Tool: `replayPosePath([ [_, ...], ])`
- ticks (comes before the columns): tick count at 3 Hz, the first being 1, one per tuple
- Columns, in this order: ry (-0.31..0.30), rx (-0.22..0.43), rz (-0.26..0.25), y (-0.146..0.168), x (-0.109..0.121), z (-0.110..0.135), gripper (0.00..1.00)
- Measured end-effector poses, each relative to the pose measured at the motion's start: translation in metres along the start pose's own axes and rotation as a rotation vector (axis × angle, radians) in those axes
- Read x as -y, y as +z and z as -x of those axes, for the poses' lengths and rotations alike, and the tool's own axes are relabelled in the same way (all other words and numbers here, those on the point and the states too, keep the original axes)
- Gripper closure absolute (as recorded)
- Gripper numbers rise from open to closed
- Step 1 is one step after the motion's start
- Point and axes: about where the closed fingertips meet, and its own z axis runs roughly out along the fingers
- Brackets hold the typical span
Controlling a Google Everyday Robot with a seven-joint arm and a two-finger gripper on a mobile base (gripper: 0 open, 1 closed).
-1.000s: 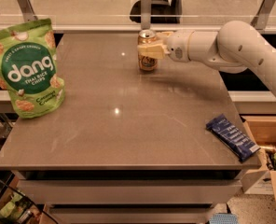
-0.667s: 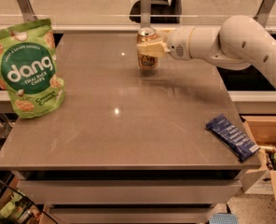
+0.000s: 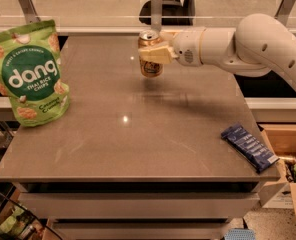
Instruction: Move orange can near green rice chip bag
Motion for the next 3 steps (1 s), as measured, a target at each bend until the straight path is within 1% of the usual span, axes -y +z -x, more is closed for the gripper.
replayPosePath([
  [2, -0.013, 0.050, 0.094, 0.009, -0.059, 0.017, 1.00],
  [3, 0.005, 0.067, 0.135, 0.015, -0.090, 0.022, 1.00],
])
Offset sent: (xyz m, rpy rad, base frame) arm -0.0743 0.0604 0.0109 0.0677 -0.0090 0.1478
